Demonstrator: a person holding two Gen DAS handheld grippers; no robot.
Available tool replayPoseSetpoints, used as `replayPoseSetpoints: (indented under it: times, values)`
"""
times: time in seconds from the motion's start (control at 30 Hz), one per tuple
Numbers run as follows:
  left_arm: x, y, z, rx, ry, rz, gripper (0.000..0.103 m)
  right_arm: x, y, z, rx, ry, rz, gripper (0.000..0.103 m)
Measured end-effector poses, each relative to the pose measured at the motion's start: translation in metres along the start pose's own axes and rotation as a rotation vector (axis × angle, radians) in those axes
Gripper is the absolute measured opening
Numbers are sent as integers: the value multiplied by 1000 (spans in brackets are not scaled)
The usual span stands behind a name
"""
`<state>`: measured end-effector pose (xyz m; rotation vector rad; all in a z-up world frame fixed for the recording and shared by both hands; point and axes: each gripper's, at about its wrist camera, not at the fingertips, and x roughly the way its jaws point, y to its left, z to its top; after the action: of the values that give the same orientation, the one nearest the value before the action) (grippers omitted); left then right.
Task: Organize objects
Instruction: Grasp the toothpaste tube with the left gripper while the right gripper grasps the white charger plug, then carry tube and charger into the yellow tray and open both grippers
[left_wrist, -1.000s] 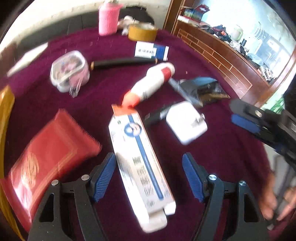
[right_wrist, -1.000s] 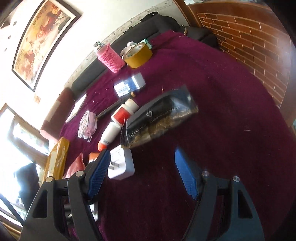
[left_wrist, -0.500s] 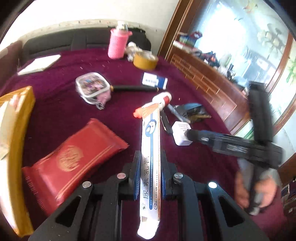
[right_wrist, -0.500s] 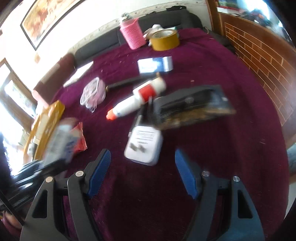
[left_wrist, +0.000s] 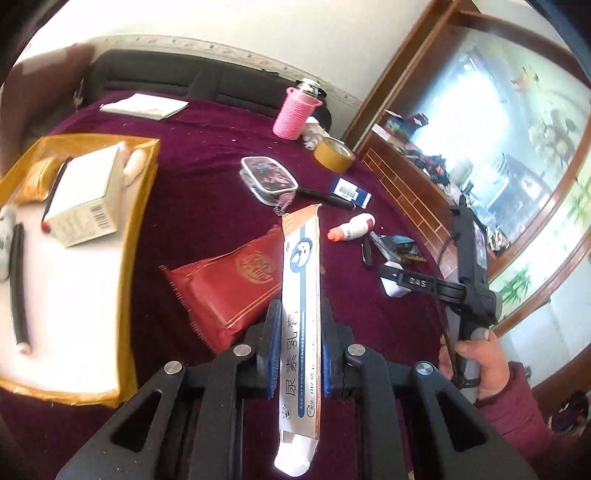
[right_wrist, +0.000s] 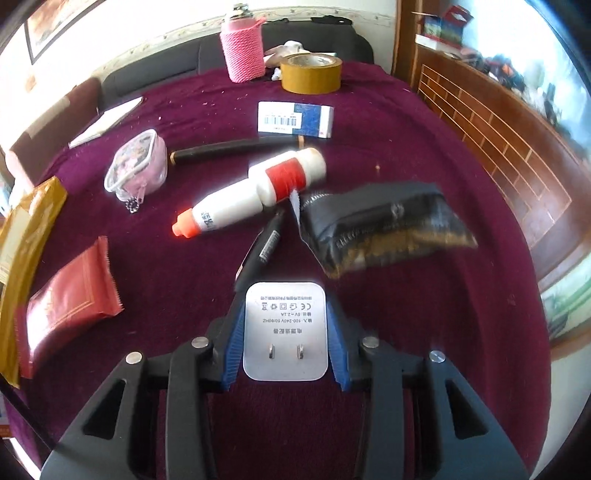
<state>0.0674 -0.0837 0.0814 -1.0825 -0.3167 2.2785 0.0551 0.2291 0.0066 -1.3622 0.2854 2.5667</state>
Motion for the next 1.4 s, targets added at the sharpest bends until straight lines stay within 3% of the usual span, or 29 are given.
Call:
replayPoseSetpoints:
  times: [0.2, 0.37, 0.57, 0.73, 0.97, 1.17, 1.27, 1.4]
  values:
    - [-34, 31, -4, -49, -66, 16, 14, -33, 8, -8, 8, -28, 35, 37]
    - [-74, 65, -4, -98, -154, 108, 14, -62, 37, -8, -24, -59, 142, 37]
    - [-118, 111, -10, -175, -225, 247, 15, -83, 106, -4, -127, -65, 309, 38]
    - [-127, 149, -19, -221, -208, 331, 15, -84, 179, -8, -224, -12, 440, 38]
    - [-109, 169, -22, -280, -116, 269, 15, -61, 276, -25, -344, 75, 525, 38]
    - [-97, 177, -4, -300, -118, 230, 15, -15, 333, -26, -373, 227, 558, 38]
    - [-89, 190, 1, -343, -110, 194, 15, 5, 349, -28, -377, 274, 522, 38]
    - [-70, 202, 4, -403, -82, 142, 15, 13, 357, -32, -413, 230, 427, 38]
